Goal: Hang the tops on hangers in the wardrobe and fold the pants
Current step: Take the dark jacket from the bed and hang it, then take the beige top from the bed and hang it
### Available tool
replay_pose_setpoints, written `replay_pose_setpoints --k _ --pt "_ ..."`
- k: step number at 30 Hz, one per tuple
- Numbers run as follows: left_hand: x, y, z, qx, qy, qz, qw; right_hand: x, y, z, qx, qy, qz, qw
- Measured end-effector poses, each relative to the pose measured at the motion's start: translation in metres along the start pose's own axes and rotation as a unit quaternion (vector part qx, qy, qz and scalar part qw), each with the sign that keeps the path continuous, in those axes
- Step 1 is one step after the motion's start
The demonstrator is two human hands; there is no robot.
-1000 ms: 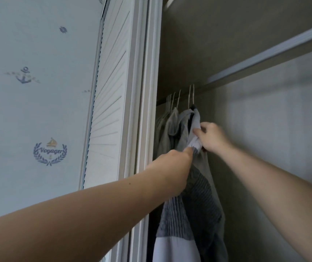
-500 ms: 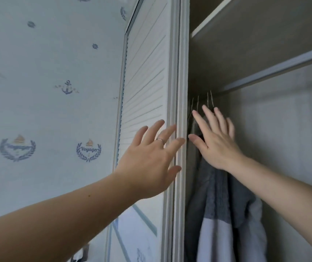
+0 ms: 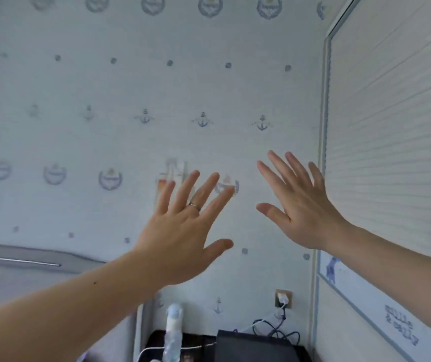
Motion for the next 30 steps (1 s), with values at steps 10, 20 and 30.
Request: replay_pose_setpoints --k 10,20,30 --pt "-0.049 0.215 -0.251 -0.200 0.115 0.119 0.966 0.079 0.312 0.043 -0.231 0.031 0.215 0.948" --pt "-0.059 0.293 -0.535 -0.416 0.229 0.131 0.870 0.207 0.573 -0.011 -0.338 0.088 0.434 0.831" --pt "0.050 0.306 -0.763 -0.651 0.342 0.025 0.677 0.383 0.769 -0.094 -0.335 0.368 0.496 0.711"
Point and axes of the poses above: each hand's wrist, its own z-axis towards the middle knuckle, its own x-axis out of the palm, y = z × x, the point moved 7 cm from there along z, towards the middle knuckle, and after that the axes turned 4 degrees about z, right-handed, at the moved point
